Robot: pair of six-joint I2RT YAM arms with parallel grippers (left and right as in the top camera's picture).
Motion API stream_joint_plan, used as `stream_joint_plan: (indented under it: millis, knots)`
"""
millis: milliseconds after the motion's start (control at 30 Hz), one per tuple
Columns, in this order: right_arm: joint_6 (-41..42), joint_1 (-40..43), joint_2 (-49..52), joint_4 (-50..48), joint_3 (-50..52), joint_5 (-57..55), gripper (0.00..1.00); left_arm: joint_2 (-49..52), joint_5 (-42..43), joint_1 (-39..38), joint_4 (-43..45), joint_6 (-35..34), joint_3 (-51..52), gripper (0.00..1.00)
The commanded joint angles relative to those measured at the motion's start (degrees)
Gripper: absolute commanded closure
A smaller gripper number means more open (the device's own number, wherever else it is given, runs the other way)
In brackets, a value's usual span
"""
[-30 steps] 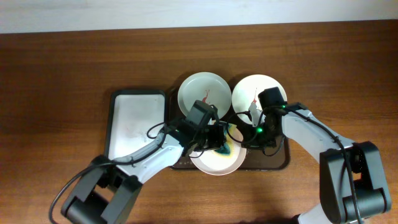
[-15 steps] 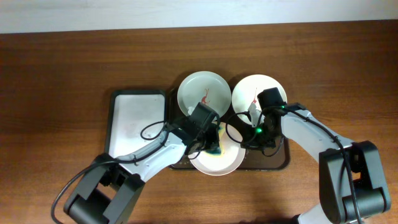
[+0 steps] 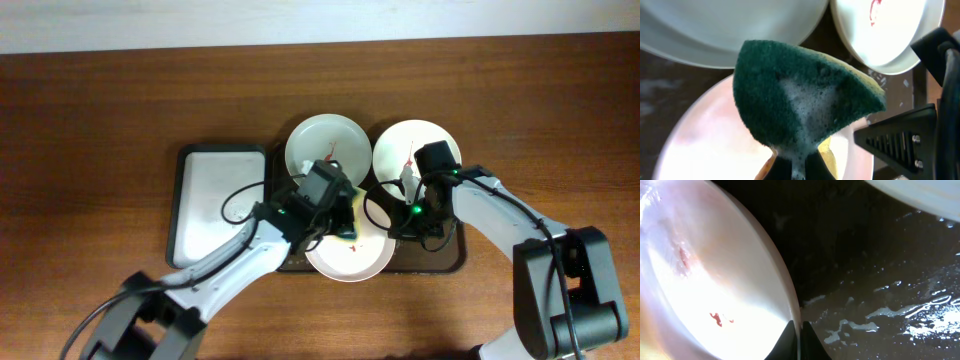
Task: Clean dirty plates on tray and stack at the side
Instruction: 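Scrub the held front plate with the sponge in the left gripper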
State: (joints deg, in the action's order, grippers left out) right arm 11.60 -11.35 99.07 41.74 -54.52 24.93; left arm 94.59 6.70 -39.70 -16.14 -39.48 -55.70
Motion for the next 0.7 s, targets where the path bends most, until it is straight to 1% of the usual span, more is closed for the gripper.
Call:
stream_joint_plan:
  millis: [0,67,267,300,433,500,567,667]
  knots:
    - [-0.1,-0.3,0.1,0.0,0.3,-0.1,0.96,4.7,5.9,-2.1,3.3,-0.2,0.0,1.0]
    - [-0.1,-0.3,0.1,0.0,0.3,-0.1,0.96,6.2,7.7,-3.0,4.6,-0.4,0.0,1.0]
    - [-0.1,-0.3,0.1,0.0,0.3,-0.1,0.96,9.8,6.8,-4.8,4.1,-0.3,0.1,1.0]
    - [-0.1,-0.3,0.1,0.0,0.3,-0.1,0.96,10.0,5.2,-4.8,3.0,-0.3,0.1,1.0]
    - [-0.1,-0.3,0.1,0.0,0.3,-0.1,0.96,10.0,-5.9,-4.0,-3.1,-0.3,0.1,1.0]
    - [-0.1,-0.3,0.1,0.0,0.3,-0.1,0.96,9.8,-9.4,-3.0,-4.6,0.7,0.1,1.0]
    - [-0.2,-0.3,0.1,0.0,0.3,-0.1,0.96,9.6,-9.8,-2.2,-4.5,3.0,0.0,1.0]
    - [-0.2,-0.3,0.1,0.1,0.3,-0.1,0.96,9.5,-10.2,-0.9,-4.5,3.2,-0.1,1.0]
